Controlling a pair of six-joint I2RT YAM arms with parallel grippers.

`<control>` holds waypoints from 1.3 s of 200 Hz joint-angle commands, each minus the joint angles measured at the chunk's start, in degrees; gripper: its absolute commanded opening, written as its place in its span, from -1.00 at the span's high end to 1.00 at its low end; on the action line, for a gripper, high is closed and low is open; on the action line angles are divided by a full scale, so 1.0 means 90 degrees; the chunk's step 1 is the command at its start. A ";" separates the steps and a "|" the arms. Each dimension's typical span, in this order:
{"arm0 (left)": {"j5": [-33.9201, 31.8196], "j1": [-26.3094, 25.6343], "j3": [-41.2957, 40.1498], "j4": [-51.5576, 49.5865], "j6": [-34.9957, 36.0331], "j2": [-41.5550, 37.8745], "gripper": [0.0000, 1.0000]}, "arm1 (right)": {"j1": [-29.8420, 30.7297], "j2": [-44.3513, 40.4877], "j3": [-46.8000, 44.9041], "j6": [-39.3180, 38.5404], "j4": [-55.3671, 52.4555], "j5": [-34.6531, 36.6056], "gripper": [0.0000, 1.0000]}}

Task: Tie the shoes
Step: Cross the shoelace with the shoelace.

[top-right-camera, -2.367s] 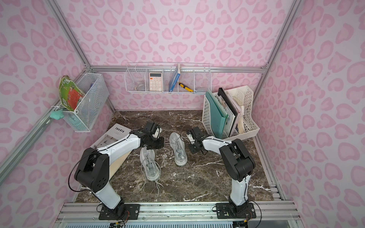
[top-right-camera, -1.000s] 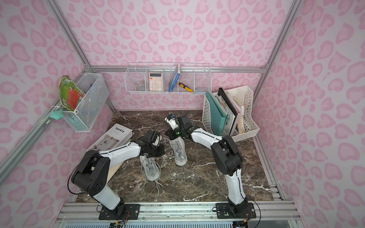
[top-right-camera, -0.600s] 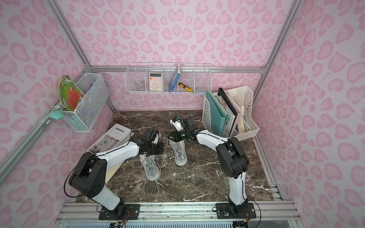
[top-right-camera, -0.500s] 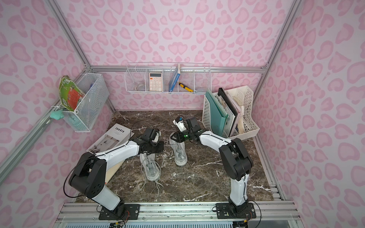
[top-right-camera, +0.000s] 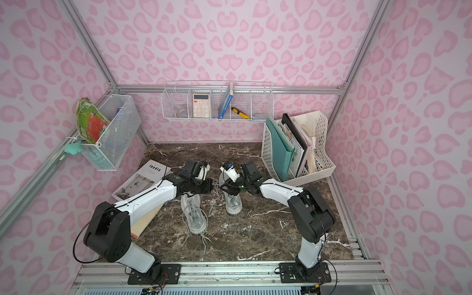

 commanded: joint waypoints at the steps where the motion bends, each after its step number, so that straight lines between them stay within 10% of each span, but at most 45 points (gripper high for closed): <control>1: -0.0498 0.0000 0.0043 -0.0329 -0.0048 -0.0066 1.00 | 0.0003 0.0137 0.0105 -0.0130 0.0349 0.0248 0.04; 103: 0.0139 -0.0004 0.0140 -0.0106 0.0144 -0.0109 1.00 | 0.0112 0.0526 0.0013 -0.0734 0.0981 -0.0397 -0.01; 173: 0.0066 -0.0004 -0.0069 0.0018 0.0100 -0.0024 1.00 | -0.0116 0.0282 -0.0526 -0.0291 0.1673 -0.0362 0.94; 217: 0.0308 -0.0036 -0.0645 0.0378 0.0095 -0.0180 0.22 | -0.0443 0.0086 -0.0980 0.0087 0.2187 -0.0641 1.00; 260: -0.0030 -0.0408 -0.0715 0.0253 0.0279 0.0137 0.03 | -0.0528 0.0135 -0.1003 0.0211 0.2275 -0.0691 1.00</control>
